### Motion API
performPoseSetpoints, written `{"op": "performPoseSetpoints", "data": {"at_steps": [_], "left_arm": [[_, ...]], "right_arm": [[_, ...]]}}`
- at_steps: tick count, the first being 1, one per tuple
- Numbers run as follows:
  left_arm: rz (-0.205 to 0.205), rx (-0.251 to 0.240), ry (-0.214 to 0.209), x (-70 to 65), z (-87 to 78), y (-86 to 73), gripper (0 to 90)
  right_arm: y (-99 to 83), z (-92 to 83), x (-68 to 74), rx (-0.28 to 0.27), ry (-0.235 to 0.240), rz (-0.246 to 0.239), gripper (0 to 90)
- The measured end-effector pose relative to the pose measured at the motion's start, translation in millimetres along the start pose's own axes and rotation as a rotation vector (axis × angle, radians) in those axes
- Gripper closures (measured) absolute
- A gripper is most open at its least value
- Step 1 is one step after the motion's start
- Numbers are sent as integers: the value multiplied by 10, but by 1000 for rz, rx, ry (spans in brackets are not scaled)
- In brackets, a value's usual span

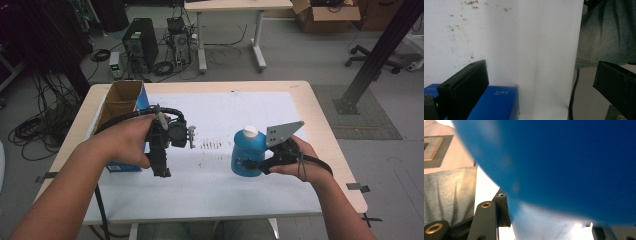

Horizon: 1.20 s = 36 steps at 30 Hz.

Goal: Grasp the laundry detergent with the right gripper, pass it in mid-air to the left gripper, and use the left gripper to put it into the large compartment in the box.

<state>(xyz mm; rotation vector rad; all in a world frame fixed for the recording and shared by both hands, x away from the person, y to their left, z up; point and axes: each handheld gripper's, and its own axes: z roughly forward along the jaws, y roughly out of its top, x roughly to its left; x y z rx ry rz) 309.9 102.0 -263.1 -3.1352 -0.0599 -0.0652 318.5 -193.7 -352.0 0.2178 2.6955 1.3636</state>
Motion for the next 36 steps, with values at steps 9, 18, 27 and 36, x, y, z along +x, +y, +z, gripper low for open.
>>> {"op": "performPoseSetpoints", "data": {"at_steps": [9,18,27,36], "left_arm": [[17,-2,-8,10,-15,101,2],[35,-8,-11,1,-65,189,2],[38,-6,-19,4,-85,240,2],[50,1,-18,1,-109,304,2]], "right_arm": [[103,287,90,9,70,-26,455],[208,632,160,11,116,-48,455],[317,846,207,-12,144,-53,454],[361,973,206,10,142,-56,453]]}}
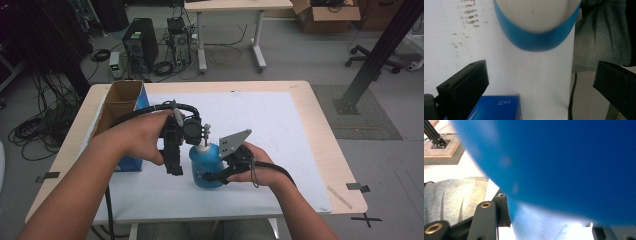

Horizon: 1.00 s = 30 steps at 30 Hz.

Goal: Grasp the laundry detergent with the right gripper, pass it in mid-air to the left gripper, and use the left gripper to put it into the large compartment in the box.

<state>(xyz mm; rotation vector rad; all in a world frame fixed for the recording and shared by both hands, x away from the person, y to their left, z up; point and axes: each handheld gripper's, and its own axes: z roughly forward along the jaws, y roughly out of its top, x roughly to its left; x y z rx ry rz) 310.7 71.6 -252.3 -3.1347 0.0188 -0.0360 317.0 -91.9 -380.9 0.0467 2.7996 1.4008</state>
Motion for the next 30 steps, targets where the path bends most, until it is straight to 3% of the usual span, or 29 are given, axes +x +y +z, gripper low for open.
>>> {"op": "performPoseSetpoints", "data": {"at_steps": [19,30], "left_arm": [[7,9,-3,-16,43,87,2],[-14,11,-13,-35,128,85,2]], "right_arm": [[125,258,6,2,12,4,451],[244,331,23,-13,13,-12,450]]}}
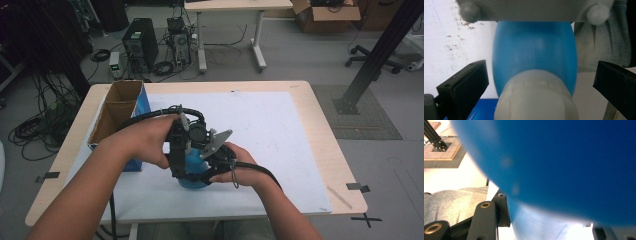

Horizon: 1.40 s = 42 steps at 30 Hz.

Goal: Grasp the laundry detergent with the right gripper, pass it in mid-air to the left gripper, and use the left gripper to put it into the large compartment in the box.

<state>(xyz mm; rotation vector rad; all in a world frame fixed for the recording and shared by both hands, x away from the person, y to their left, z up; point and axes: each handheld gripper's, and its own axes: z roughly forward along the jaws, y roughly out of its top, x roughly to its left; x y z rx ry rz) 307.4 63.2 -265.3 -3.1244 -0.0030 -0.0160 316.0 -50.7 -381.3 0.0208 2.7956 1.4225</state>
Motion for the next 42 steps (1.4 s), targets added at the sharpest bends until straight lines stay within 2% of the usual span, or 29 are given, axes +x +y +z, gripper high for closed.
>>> {"op": "performPoseSetpoints", "data": {"at_steps": [4,7,9,12,27,42], "left_arm": [[-1,10,3,1,30,-6,2],[-12,-1,6,-2,54,-8,2],[-8,7,9,-2,56,-2,3],[-1,11,11,-2,49,9,5],[-7,4,-13,1,19,-5,180],[-12,5,-2,6,27,19,254]], "right_arm": [[11,10,1,-6,-4,-6,450],[10,18,0,-2,-5,-18,450],[12,32,17,-6,-5,3,449],[10,44,25,-7,-3,5,449],[1,52,14,-10,0,-1,449],[-1,29,17,-24,-6,4,448]]}}
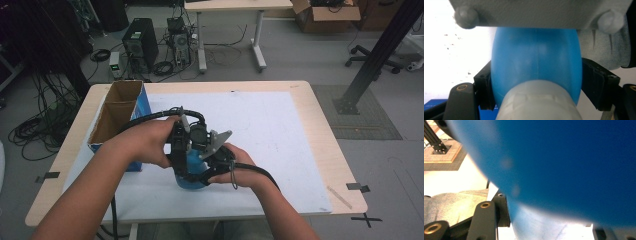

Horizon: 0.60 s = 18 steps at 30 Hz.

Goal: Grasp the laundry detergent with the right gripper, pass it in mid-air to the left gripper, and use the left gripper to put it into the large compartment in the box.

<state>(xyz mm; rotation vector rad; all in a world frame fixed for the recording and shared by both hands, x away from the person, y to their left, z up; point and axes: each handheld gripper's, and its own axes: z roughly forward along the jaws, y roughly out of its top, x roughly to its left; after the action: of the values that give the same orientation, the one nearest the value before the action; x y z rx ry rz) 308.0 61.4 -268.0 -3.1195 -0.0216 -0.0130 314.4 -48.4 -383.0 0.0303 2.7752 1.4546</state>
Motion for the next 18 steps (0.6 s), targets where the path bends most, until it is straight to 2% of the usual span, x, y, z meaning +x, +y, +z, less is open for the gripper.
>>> {"op": "performPoseSetpoints", "data": {"at_steps": [9,18], "left_arm": [[-4,12,-1,13,-14,1,310],[1,18,25,14,-21,17,357]], "right_arm": [[3,9,5,0,0,-2,448],[5,2,7,-5,4,2,448]]}}
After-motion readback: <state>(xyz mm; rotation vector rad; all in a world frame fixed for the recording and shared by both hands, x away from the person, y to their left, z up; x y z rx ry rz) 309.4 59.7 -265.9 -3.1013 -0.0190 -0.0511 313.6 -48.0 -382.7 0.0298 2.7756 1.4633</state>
